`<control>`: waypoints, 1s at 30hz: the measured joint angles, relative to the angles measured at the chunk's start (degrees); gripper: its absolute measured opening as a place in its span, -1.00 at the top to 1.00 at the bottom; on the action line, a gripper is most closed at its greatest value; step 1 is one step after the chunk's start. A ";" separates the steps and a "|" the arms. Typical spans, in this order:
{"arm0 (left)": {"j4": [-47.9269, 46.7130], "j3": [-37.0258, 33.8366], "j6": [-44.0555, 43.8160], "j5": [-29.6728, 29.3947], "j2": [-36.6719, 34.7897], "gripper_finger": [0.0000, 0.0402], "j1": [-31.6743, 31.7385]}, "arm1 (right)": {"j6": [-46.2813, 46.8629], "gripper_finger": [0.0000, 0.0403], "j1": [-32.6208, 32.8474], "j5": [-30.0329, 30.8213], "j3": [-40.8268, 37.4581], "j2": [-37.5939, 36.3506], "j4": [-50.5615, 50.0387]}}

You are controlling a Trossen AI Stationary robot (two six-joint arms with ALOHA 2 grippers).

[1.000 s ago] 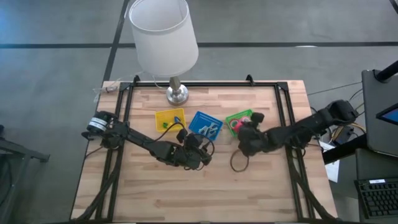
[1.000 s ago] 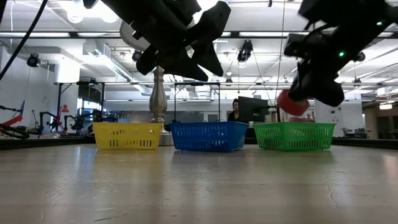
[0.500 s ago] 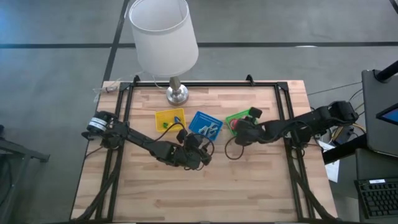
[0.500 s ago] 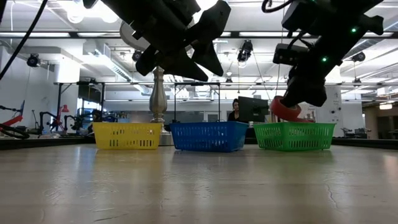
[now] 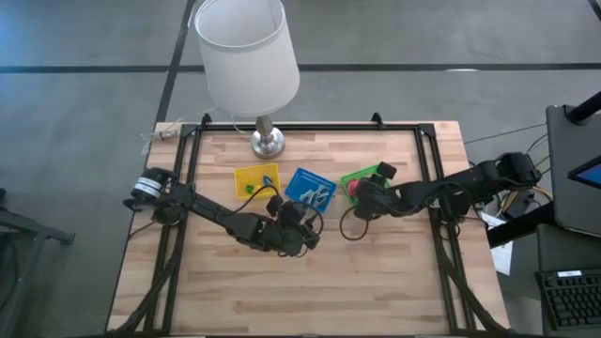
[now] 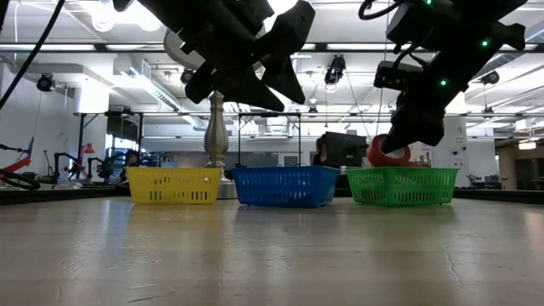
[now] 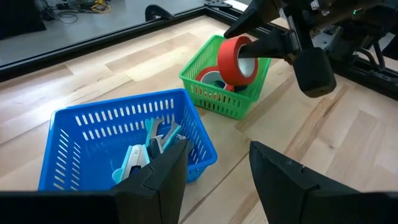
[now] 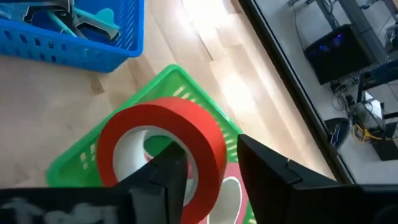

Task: Pick and place Stapler, Stapler remover, tape
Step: Put the red tape into the green bin, then return to Home Position

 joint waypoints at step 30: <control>-0.24 -0.01 0.92 0.44 0.00 0.12 -0.29 | 2.25 0.16 -1.23 -6.25 2.03 -0.32 -2.08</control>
